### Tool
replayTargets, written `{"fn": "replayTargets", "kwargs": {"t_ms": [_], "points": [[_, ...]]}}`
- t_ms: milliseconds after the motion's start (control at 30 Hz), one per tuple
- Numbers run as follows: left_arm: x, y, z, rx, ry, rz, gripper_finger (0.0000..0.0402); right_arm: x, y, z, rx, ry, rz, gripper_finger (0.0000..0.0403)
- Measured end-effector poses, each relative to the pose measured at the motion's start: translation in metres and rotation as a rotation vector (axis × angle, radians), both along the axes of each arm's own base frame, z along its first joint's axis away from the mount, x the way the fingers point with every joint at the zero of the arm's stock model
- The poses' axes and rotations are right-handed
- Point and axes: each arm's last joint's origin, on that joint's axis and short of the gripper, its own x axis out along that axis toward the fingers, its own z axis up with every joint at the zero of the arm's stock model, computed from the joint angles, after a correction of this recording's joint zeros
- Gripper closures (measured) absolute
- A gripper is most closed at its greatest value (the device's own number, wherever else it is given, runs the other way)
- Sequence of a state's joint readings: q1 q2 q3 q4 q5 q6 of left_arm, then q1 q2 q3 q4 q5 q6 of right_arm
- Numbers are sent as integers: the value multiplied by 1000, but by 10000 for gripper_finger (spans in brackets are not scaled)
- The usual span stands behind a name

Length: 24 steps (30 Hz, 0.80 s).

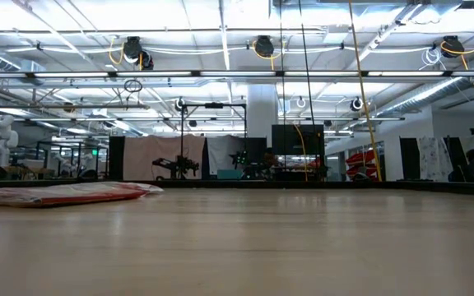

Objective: Sort popcorn bags into baskets
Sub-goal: Put the popcorn bag into the transparent bin

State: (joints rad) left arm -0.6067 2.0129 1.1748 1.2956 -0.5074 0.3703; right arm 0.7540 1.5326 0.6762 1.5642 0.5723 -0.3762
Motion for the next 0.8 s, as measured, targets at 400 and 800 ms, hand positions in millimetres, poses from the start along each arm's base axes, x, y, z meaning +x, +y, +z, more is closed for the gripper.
{"fn": "replayTargets", "kwargs": {"t_ms": [400,800], "points": [[-11,9,34,79,-15,124,389,-5,-5,11,-78,-43,-64,388],[-50,38,99,61,253,94,395,-3,-8,7,-47,67,-196,300]]}}
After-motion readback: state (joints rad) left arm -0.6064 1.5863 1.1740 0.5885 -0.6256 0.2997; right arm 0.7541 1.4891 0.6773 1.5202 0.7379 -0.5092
